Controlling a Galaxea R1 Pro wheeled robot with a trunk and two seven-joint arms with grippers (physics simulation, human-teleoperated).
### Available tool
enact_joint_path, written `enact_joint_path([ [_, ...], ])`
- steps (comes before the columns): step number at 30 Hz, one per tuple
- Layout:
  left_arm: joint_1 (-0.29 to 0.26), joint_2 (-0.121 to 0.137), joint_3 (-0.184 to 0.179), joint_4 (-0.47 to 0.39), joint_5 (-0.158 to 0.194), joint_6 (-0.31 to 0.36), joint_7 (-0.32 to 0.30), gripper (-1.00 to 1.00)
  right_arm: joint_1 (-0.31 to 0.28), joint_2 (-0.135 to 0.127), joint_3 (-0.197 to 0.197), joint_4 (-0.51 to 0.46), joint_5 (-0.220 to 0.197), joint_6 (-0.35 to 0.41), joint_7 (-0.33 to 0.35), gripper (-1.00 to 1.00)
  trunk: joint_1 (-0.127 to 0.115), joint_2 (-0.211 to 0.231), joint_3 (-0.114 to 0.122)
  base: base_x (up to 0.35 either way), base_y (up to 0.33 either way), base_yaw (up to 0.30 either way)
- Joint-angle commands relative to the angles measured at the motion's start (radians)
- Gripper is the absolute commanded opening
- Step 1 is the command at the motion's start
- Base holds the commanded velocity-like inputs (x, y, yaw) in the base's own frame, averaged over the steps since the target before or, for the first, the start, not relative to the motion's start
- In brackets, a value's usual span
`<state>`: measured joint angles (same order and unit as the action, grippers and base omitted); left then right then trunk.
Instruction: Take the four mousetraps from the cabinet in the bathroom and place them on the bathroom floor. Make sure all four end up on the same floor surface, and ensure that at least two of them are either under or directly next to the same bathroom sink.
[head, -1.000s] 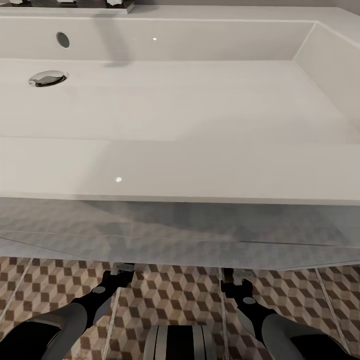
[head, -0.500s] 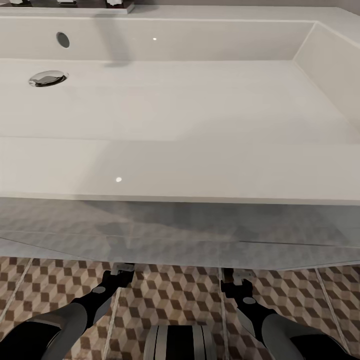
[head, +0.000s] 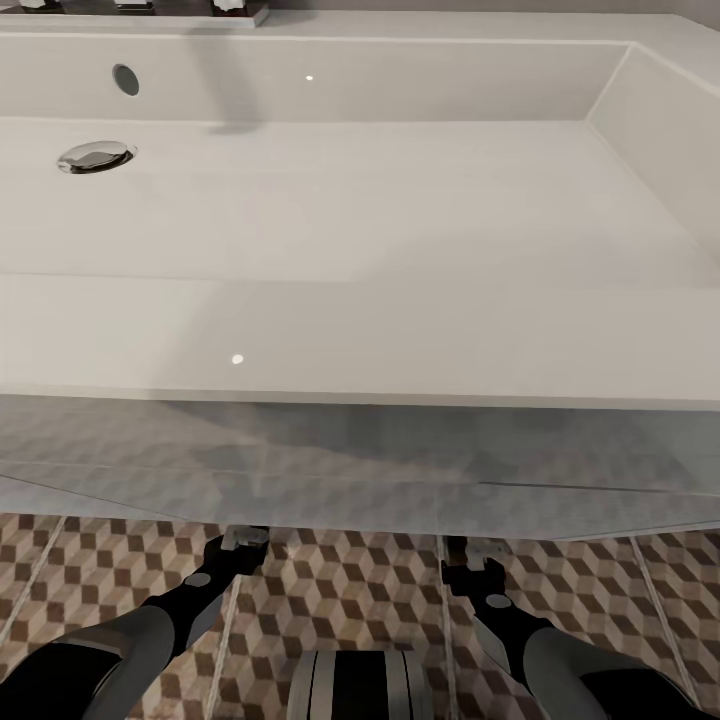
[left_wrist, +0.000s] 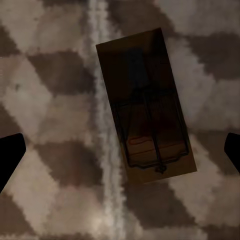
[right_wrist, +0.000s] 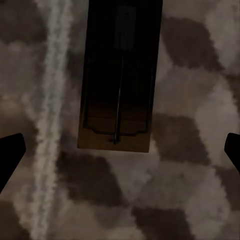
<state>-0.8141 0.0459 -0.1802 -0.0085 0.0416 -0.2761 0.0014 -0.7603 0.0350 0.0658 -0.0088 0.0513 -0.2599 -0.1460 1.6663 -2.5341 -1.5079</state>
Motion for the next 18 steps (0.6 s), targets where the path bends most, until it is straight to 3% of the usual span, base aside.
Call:
enact_joint_path([
  [1,0.000,0.000,-0.007,0.001,0.004,-0.003,0.000,1.00,-0.001,0.000,0.006,0.001,0.005,-0.001,-0.008,1.00,0.000,0.000,-0.001,0.000,0.000,0.000],
  [18,0.000,-0.001,-0.008,0.001,0.004,-0.009,0.000,1.00,0.000,0.000,0.006,0.001,0.005,-0.001,-0.007,1.00,0.000,0.000,-0.001,0.000,0.000,0.000],
])
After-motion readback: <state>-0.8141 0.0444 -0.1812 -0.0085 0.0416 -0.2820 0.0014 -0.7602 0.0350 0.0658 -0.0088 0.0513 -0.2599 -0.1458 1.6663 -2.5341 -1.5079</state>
